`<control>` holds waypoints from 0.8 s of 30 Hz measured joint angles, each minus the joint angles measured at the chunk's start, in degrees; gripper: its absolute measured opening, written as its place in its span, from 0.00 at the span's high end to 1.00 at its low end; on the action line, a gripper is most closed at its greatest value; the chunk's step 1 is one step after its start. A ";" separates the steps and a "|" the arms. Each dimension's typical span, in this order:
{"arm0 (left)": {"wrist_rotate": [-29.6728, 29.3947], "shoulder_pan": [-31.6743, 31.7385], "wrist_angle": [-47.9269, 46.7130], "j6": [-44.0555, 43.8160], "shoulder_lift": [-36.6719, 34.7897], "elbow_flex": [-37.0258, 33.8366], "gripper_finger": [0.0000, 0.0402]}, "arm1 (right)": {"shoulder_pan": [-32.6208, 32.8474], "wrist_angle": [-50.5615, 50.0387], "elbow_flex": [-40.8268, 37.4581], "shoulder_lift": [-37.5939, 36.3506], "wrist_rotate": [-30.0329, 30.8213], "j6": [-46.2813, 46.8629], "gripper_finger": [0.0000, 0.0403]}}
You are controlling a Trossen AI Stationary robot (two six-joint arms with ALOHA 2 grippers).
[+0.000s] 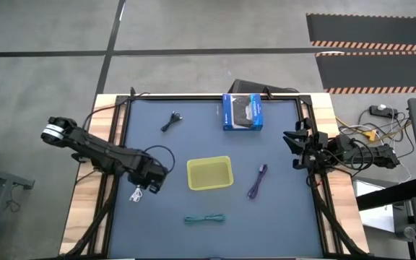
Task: Pick and place USB-C Cables
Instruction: Put the white charger cable into the yellow bin
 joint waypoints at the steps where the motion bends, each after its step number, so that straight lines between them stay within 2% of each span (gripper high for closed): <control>1: -0.42 0.00 0.00 0.05 0.00 -0.53 0.78 | -0.02 -0.02 0.00 0.00 0.00 0.00 0.83; 6: -0.86 0.00 0.01 0.09 0.30 -2.96 0.63 | 0.01 -0.14 0.00 0.00 0.00 -0.04 0.83; 10: -0.88 -0.16 1.08 0.13 0.70 -3.98 0.57 | 0.01 -0.33 0.00 0.00 -0.02 -0.07 0.83; 15: -0.86 -0.35 6.25 -0.76 0.70 -6.66 0.57 | 0.00 -1.27 0.00 0.00 -0.02 0.00 0.83; 19: -0.86 -0.37 6.51 -0.83 1.11 -6.86 0.57 | 0.00 -1.63 0.00 0.00 0.00 -0.02 0.83; 24: -0.86 -0.37 6.48 -0.90 1.09 -6.86 0.65 | 0.00 -1.61 0.00 0.00 -0.01 0.00 0.83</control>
